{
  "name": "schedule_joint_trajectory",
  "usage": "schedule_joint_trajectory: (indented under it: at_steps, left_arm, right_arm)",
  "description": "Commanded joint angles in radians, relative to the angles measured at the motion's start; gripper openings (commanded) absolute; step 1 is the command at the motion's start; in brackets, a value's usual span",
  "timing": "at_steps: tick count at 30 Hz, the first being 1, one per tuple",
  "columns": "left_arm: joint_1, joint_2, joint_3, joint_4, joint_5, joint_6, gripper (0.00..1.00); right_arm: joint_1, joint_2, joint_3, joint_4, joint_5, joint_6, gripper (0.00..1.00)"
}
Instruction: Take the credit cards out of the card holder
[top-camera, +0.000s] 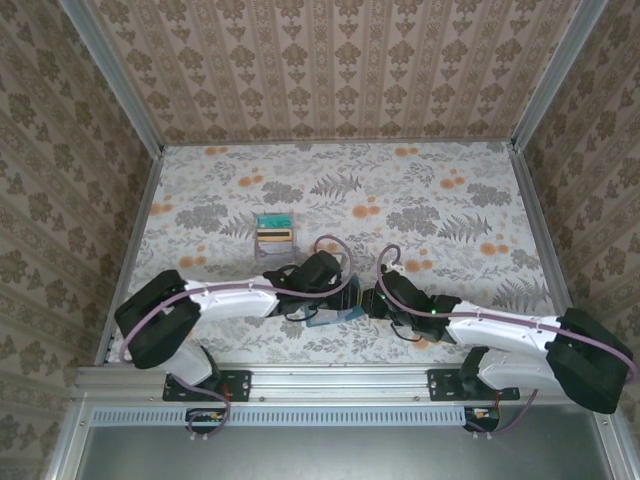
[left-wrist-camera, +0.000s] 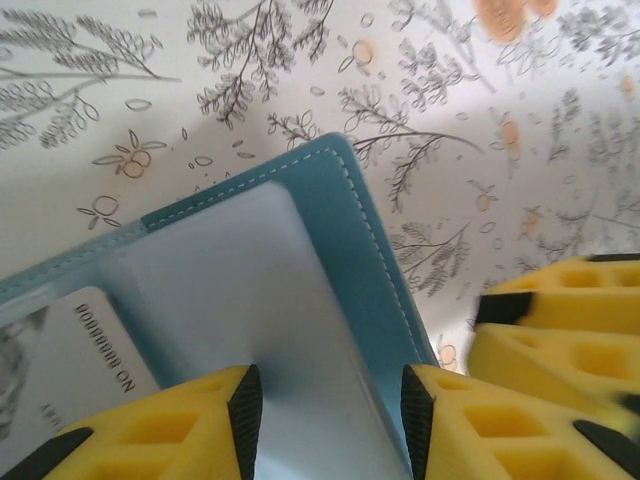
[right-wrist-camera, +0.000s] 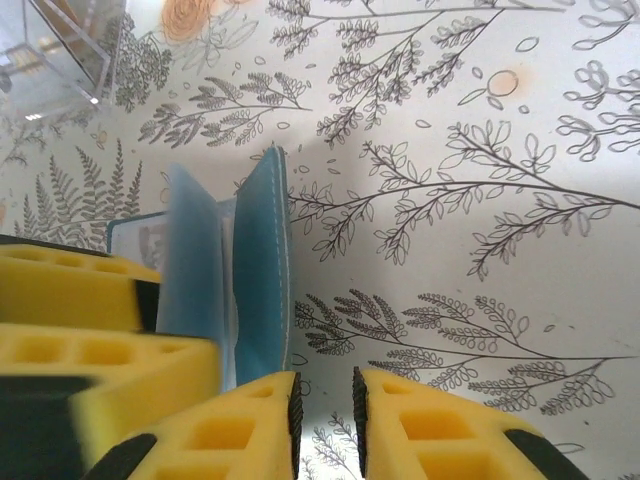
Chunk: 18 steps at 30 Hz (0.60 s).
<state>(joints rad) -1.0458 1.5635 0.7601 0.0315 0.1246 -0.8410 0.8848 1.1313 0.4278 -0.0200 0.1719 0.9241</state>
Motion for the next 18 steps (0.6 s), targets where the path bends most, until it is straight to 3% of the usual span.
schedule_joint_trajectory:
  at_steps: [1, 11, 18]
  left_arm:
    - [-0.003, 0.045, 0.047, -0.003, 0.016, -0.003, 0.41]
    - [0.016, -0.063, 0.024, -0.084, -0.039, 0.006, 0.35]
    - [0.024, -0.133, -0.017, -0.092, -0.038, 0.011, 0.44]
  right_arm:
    - [-0.009, -0.047, -0.024, -0.074, 0.033, 0.004, 0.24]
    - [-0.013, -0.080, -0.025, -0.055, -0.009, -0.035, 0.25]
    - [-0.012, -0.043, 0.020, -0.047, -0.027, -0.058, 0.29]
